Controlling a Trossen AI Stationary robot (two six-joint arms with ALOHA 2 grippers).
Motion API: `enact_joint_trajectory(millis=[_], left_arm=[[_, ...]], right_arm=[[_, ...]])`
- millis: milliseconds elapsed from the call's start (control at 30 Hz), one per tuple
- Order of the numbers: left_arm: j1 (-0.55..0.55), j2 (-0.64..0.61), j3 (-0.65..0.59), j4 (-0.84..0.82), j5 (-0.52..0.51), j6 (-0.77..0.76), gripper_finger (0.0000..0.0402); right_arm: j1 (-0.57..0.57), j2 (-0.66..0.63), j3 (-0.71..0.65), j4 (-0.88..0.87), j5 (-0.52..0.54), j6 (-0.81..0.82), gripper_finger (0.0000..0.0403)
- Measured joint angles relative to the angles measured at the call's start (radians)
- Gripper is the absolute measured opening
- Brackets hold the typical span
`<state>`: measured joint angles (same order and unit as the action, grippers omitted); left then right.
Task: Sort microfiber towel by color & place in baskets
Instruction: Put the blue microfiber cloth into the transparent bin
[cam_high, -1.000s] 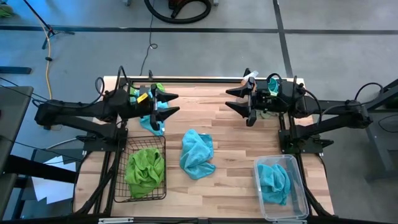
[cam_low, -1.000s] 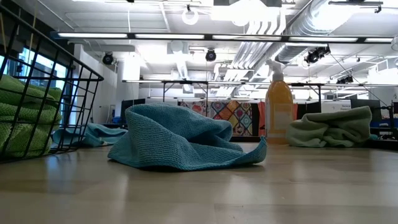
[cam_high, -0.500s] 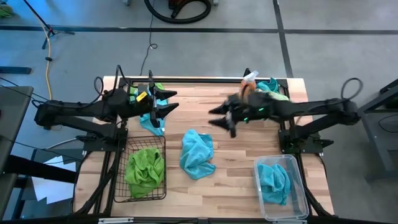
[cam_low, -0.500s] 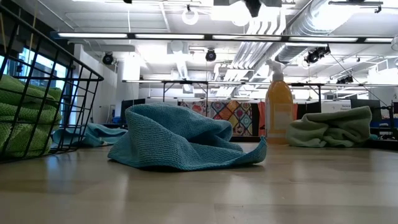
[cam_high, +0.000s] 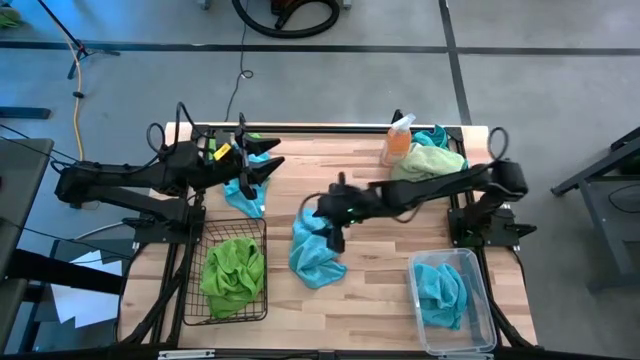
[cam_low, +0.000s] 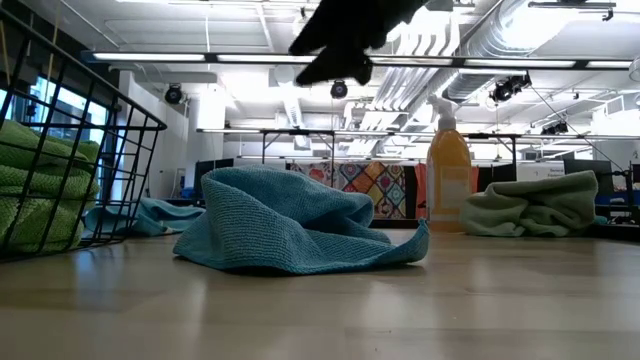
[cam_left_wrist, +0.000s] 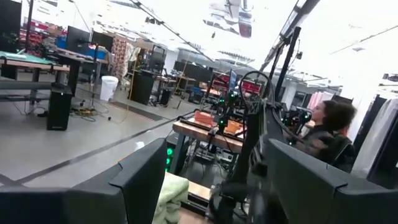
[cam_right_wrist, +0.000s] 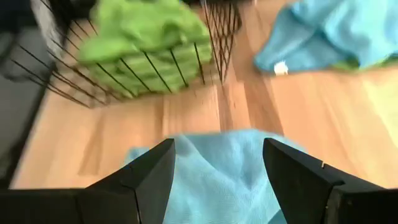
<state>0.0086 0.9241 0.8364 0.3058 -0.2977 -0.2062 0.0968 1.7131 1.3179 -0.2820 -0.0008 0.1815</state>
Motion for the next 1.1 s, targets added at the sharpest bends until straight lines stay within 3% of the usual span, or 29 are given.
enact_joint_trajectory(millis=[200,500,933,1033,1100], left_arm=[[0.0,-0.001,0.0,0.0,-0.001,-0.001,0.0257],[0.0,-0.004,0.0,0.006,-0.001,-0.003,0.0257],[0.0,-0.083,0.0,0.115,-0.003,-0.027,0.0257],[0.0,-0.095,0.0,0.112,-0.009,-0.026,0.0257],[0.0,-0.1,0.0,0.112,-0.02,-0.026,0.0257]], right_arm=[[0.021,0.153,0.106,-0.108,0.053,-0.007,0.024],[0.028,0.314,0.121,-0.111,0.146,-0.007,0.024],[0.029,0.447,0.127,-0.137,0.149,-0.006,0.024],[0.029,0.455,0.128,-0.152,0.147,-0.049,0.0216],[0.03,0.455,0.128,-0.171,0.144,-0.083,0.0168]])
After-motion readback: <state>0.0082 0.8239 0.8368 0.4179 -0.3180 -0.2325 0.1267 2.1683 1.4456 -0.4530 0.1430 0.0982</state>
